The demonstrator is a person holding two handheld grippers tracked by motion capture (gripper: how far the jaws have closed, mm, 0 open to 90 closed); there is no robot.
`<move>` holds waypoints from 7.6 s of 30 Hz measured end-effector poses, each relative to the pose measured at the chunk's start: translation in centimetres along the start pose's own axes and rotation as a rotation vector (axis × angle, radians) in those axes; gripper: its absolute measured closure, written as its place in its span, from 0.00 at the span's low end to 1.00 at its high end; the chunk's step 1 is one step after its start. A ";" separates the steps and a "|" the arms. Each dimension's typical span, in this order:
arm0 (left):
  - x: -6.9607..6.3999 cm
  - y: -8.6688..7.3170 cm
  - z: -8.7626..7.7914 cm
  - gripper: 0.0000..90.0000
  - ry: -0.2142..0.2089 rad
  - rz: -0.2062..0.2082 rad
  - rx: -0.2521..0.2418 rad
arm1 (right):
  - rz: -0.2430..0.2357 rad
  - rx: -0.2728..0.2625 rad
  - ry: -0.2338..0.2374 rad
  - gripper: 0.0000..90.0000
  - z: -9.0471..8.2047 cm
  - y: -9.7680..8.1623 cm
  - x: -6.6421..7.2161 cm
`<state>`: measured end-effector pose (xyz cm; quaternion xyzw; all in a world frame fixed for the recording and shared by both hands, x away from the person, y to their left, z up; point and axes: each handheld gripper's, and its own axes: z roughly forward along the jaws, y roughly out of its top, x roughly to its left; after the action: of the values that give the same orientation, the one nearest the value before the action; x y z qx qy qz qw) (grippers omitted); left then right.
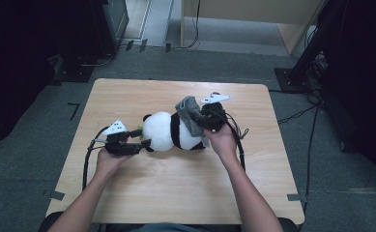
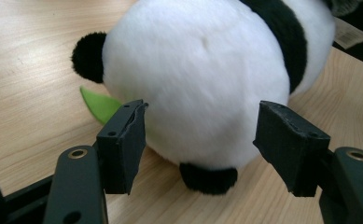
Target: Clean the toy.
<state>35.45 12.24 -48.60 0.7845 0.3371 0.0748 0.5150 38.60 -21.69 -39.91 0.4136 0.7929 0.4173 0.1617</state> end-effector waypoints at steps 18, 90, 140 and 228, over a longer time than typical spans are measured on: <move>-1.0 -0.6 3.3 0.20 0.041 -0.009 -0.003 | 0.043 0.019 0.010 0.89 1.3 0.3 -1.9; -1.7 1.3 3.0 0.69 0.039 -0.087 0.074 | 0.022 -0.134 0.034 0.88 -2.1 -6.4 1.8; -2.6 1.6 3.1 0.68 0.090 -0.080 0.093 | 0.010 -0.123 0.192 0.88 5.1 -2.5 8.6; -2.4 2.4 2.8 0.69 0.068 -0.142 0.133 | 0.003 0.024 0.009 0.88 -0.3 -10.2 2.0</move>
<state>36.02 8.14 -47.25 0.7881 0.4133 0.0424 0.4542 31.91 -23.45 -47.66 0.4147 0.7980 0.4098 0.1526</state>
